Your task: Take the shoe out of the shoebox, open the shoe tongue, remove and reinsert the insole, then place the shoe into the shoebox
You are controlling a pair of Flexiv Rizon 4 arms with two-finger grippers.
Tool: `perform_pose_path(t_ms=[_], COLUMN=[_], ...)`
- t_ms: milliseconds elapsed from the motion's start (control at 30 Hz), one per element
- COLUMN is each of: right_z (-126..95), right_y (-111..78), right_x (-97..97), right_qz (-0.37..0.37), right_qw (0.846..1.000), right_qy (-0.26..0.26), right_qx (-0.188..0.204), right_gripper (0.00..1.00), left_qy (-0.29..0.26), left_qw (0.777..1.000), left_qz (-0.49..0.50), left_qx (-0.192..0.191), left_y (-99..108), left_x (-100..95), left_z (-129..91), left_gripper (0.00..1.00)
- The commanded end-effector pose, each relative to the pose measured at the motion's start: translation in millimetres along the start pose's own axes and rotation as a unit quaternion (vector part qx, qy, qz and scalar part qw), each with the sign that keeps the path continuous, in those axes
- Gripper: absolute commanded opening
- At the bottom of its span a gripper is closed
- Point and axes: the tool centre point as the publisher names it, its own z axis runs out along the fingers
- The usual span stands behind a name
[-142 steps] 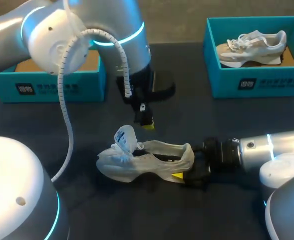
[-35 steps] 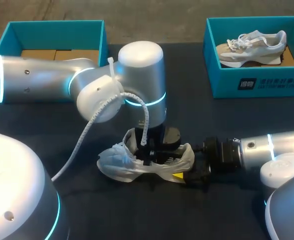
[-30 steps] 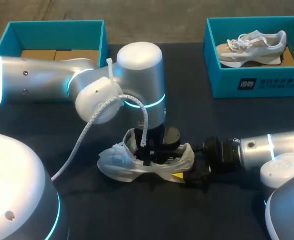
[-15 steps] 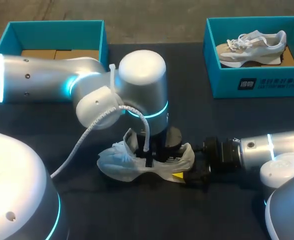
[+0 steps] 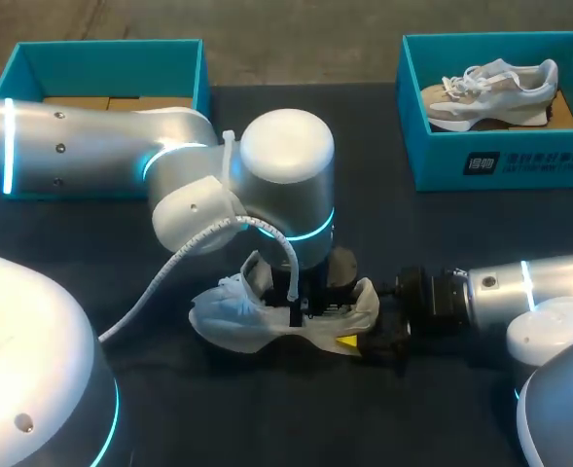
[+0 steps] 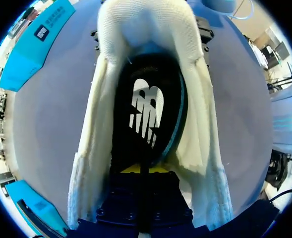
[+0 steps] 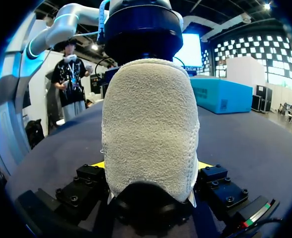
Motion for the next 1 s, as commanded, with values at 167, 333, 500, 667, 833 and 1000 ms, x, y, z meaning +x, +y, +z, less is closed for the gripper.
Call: perform_pose_path(t_ms=[167,333,500,667,833,1000], right_z=[1,1,1,1,1,1], right_y=[2.9,2.9,2.9,2.9,2.9,2.9], right_x=[2.3,2.3,2.3,2.3,2.3,2.3], right_qz=[0.0,0.0,0.0,0.0,0.0,0.0], right_qw=[1.0,1.0,1.0,1.0,1.0,1.0], right_qy=[0.0,0.0,0.0,0.0,0.0,0.0], right_qx=[0.003,0.003,0.003,0.003,0.003,0.003], right_gripper=[0.0,0.0,0.0,0.0,0.0,0.0], left_qy=[0.032,0.068,0.094,0.116,0.128,0.133], left_qw=[0.998,0.994,0.989,0.983,0.977,0.973], left_qz=[-0.009,-0.007,0.004,0.019,0.032,0.036], left_qx=[0.049,0.083,0.114,0.144,0.17,0.184], left_y=[12,13,14,13,15,18], left_x=[-16.9,-15.9,-13.1,-9.1,-5.5,-4.2], left_z=[-4,-14,-25,-36,-45,-49], left_gripper=[0.0,0.0,0.0,0.0,0.0,0.0])
